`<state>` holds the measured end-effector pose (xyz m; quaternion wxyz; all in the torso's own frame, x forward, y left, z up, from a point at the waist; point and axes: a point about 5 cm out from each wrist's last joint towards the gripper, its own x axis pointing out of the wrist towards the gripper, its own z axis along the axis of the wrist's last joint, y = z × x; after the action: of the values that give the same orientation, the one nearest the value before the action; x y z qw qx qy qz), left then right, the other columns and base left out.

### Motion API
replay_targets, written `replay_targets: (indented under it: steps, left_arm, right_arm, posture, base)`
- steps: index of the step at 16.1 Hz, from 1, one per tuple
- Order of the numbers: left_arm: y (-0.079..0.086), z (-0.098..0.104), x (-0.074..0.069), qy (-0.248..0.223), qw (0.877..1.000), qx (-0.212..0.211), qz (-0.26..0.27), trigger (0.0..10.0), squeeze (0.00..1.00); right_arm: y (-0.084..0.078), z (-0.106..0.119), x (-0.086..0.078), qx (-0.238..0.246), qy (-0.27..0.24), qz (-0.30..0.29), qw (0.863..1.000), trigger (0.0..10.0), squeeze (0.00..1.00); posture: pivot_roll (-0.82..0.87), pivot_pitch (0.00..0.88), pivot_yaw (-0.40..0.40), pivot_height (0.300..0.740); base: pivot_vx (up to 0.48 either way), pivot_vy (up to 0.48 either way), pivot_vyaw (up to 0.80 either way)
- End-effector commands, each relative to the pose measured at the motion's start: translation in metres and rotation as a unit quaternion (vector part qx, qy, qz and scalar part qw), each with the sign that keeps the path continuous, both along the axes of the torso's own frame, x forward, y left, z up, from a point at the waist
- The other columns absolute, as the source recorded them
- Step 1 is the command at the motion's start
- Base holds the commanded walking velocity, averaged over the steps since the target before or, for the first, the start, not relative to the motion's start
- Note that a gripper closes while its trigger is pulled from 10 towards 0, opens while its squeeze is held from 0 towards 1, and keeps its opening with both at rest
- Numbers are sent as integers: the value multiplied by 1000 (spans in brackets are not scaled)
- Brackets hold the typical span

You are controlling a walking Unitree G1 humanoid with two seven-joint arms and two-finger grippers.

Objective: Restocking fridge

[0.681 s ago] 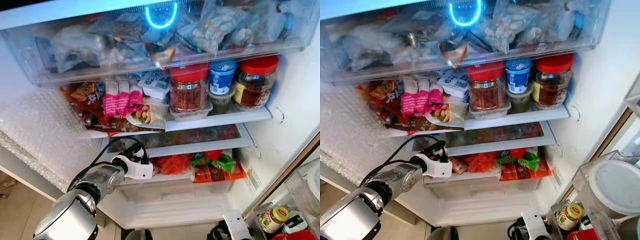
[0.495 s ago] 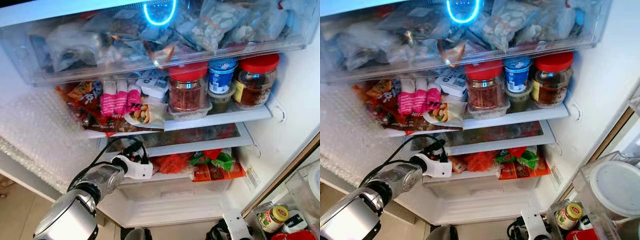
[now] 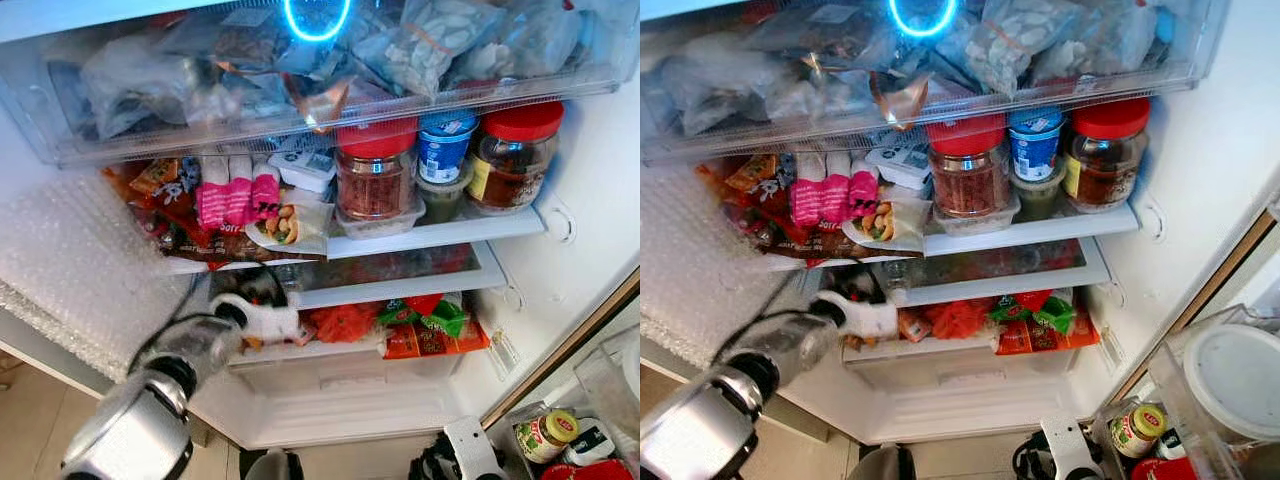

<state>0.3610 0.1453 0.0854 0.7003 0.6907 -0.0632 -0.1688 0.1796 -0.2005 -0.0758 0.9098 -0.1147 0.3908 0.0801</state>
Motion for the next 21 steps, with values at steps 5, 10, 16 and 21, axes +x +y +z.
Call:
replay_targets:
  steps: [5,10,16,21]
  left_arm:
    - [-6,2,-5,25,995,-90,-31,10000,0]
    - [-14,-5,-19,65,979,-179,-75,10000,0]
    - [-18,-18,-39,127,951,-259,-114,10000,0]
    - [-32,-38,-56,260,895,-344,-115,10000,0]
  right_arm:
    - [-3,-30,-72,-21,128,2,992,10000,0]
    - [-2,-30,-71,-19,123,5,992,10000,0]
    - [0,-29,-70,-15,118,8,993,10000,0]
    - [0,-29,-69,-15,118,11,993,10000,0]
  posture:
    - [-149,146,121,643]
    - [-138,142,124,643]
    - [-132,132,127,643]
    - [-138,122,131,643]
  base:
    - [0,0,0]
    - [0,0,0]
    - [0,0,0]
    - [0,0,0]
